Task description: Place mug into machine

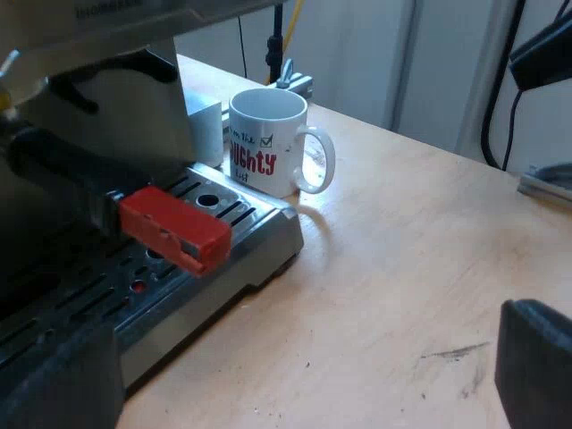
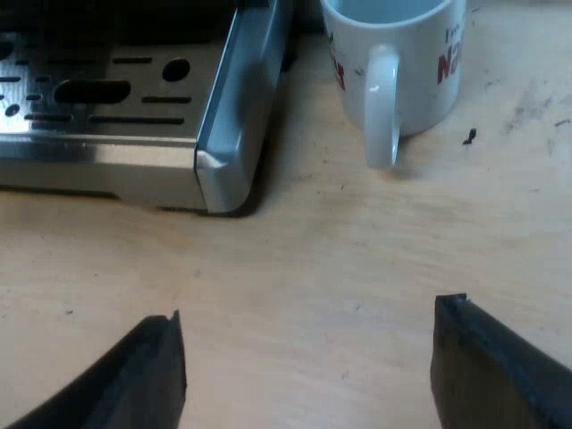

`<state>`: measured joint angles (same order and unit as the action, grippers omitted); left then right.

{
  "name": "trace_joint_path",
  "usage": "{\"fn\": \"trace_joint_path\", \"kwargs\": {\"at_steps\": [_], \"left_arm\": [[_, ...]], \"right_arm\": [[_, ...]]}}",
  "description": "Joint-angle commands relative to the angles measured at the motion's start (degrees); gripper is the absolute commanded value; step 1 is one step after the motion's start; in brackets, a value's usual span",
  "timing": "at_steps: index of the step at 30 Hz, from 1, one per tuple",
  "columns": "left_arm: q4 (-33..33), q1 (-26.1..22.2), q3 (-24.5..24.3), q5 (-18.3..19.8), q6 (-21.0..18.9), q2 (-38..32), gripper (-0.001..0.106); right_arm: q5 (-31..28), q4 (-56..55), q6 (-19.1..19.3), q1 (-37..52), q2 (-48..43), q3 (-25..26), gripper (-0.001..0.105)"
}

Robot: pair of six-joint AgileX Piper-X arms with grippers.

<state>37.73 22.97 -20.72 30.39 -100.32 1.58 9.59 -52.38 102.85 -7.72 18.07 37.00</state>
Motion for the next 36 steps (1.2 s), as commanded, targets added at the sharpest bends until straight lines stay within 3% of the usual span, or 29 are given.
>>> {"fn": "trace_joint_path", "kwargs": {"at_steps": [1,6,7,10,15,27,32,36], "left_arm": [[-5.59,0.19,3.55,1.17,0.23,0.44,0.085],[-7.23,0.19,7.16,1.28,0.23,0.44,0.085],[-8.06,0.19,7.57,1.28,0.23,0.44,0.085],[-8.55,0.19,7.57,1.28,0.23,0.44,0.085],[-8.55,0.19,7.57,1.28,0.23,0.44,0.085],[-8.55,0.19,7.57,1.28,0.23,0.44,0.085],[-8.55,0.19,7.57,1.28,0.23,0.44,0.085],[-8.55,0.19,7.57,1.28,0.09,0.44,0.085]], "right_arm": [[-2.67,4.72,0.46,-0.08,0.16,-3.03,0.061],[-3.01,15.71,-0.05,-0.08,0.29,-9.54,0.061],[-3.27,19.83,1.66,-0.08,0.29,-12.25,0.061],[-3.2,29.28,4.14,-0.08,0.41,-17.35,0.061],[-2.85,41.71,4.02,-0.08,0.41,-24.49,0.066],[-3.95,58.04,4.02,-3.04,12.43,-30.32,0.07],[-10.29,77.18,0.78,-7.17,30.46,-30.51,0.07],[-13.3,84.57,-1.43,-7.23,36.24,-30.51,0.07]]}}
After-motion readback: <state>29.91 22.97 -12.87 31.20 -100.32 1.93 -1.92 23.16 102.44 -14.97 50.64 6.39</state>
